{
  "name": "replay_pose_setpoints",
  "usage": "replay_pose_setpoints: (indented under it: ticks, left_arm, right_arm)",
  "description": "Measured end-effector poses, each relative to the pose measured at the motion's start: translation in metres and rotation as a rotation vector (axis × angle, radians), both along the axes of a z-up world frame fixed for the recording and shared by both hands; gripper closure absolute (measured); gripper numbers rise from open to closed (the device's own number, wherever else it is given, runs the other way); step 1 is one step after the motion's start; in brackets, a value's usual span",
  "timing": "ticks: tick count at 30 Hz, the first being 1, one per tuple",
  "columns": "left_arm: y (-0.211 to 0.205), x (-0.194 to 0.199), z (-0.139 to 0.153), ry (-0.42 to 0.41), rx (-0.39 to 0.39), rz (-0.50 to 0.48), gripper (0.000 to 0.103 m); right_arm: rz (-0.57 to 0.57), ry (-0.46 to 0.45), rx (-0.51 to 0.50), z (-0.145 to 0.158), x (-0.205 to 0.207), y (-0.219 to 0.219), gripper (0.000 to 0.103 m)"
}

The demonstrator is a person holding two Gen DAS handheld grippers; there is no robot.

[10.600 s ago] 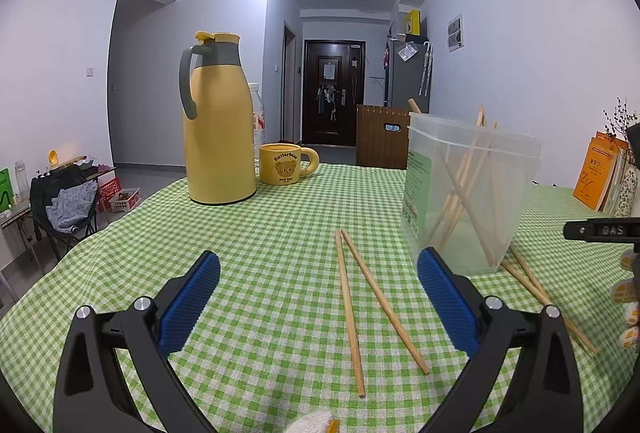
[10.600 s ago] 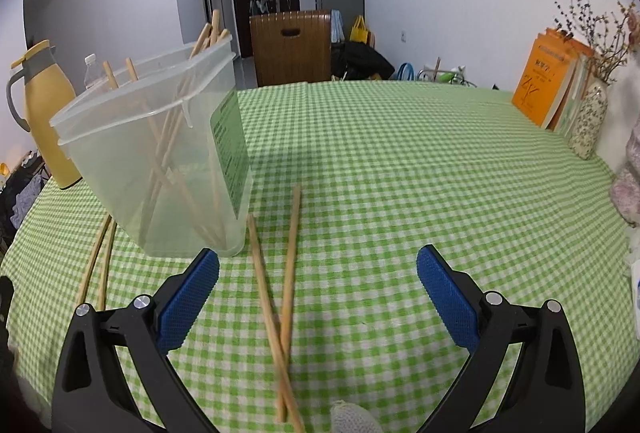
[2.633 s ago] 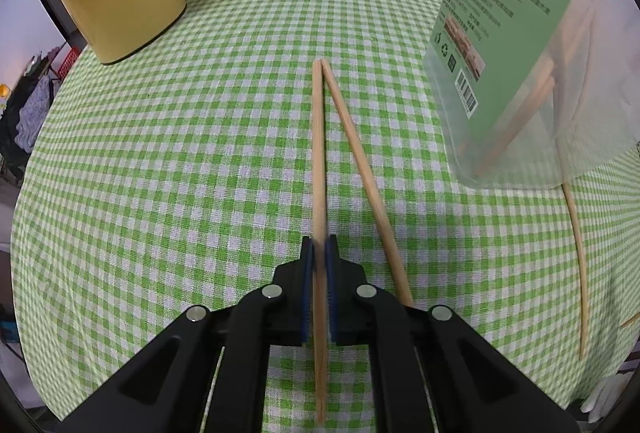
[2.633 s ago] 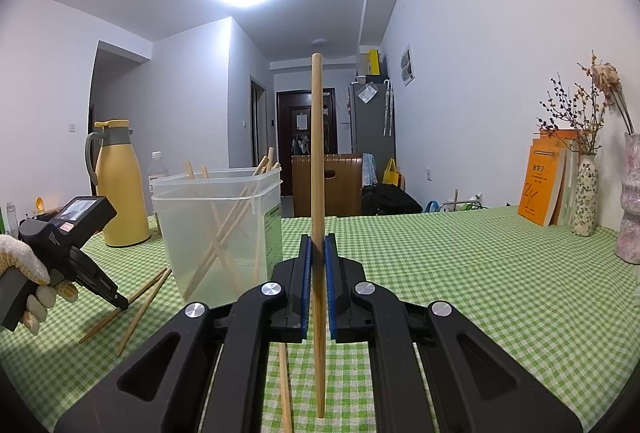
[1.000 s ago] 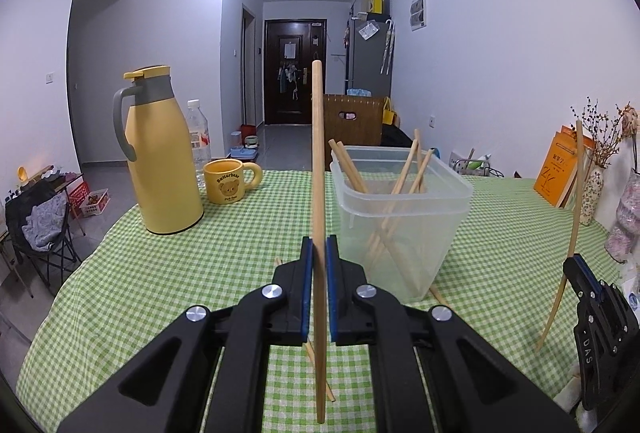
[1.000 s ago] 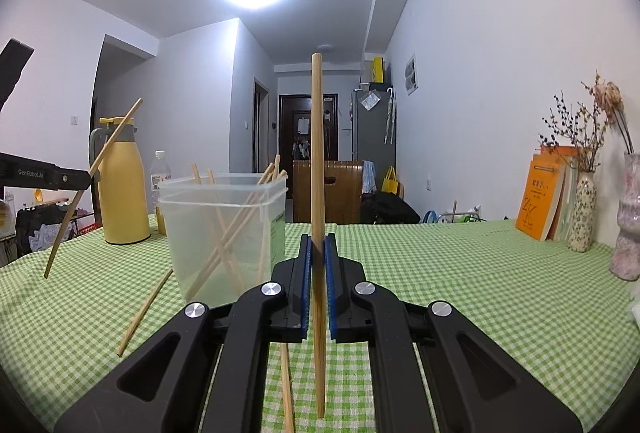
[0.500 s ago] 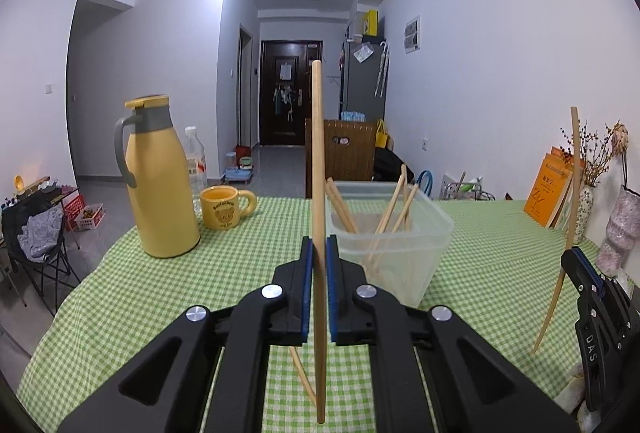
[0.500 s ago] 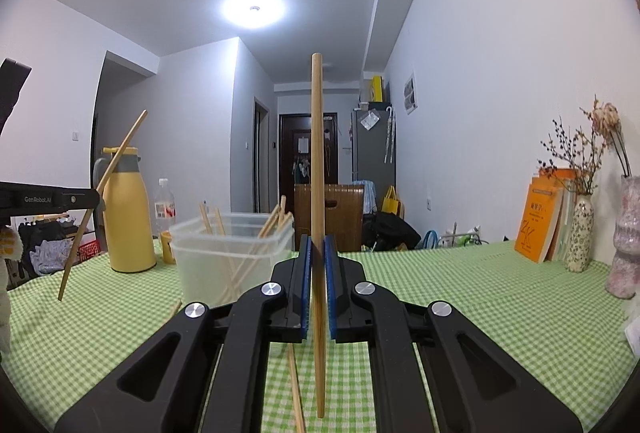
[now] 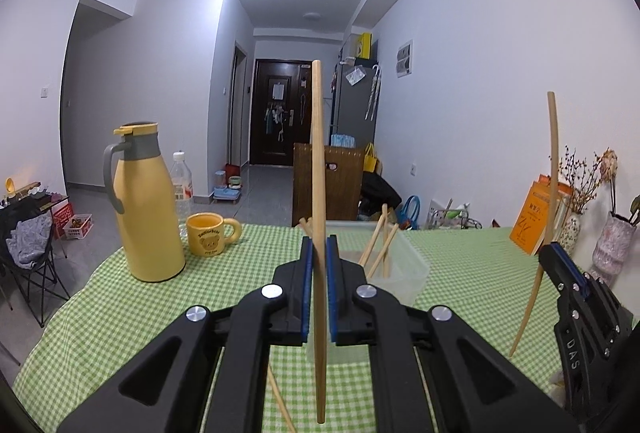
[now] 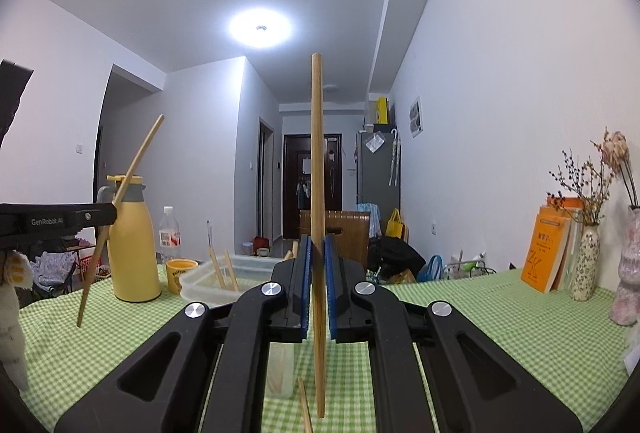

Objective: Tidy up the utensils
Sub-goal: 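Carry both upright chopsticks over the clear plastic box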

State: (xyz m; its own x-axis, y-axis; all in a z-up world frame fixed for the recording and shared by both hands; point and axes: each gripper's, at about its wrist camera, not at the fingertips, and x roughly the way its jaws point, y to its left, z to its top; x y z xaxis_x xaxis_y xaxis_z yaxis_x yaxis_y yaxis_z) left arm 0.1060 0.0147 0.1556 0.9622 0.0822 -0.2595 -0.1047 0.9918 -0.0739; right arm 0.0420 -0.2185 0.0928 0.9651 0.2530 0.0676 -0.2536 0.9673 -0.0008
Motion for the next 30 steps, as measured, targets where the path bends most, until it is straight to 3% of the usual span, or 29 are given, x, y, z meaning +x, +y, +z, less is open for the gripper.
replay_pose_setpoints:
  ticks: [21,30]
  left_arm:
    - [0.001,0.046,0.040,-0.093,-0.047,-0.008,0.099]
    - [0.004,0.075,0.046,-0.112,-0.087,-0.016,0.099]
  right_arm:
    - [0.068,-0.052,0.001,0.043,0.044,0.019,0.096]
    - [0.128,-0.017,0.039,0.053,0.086,0.025,0.096]
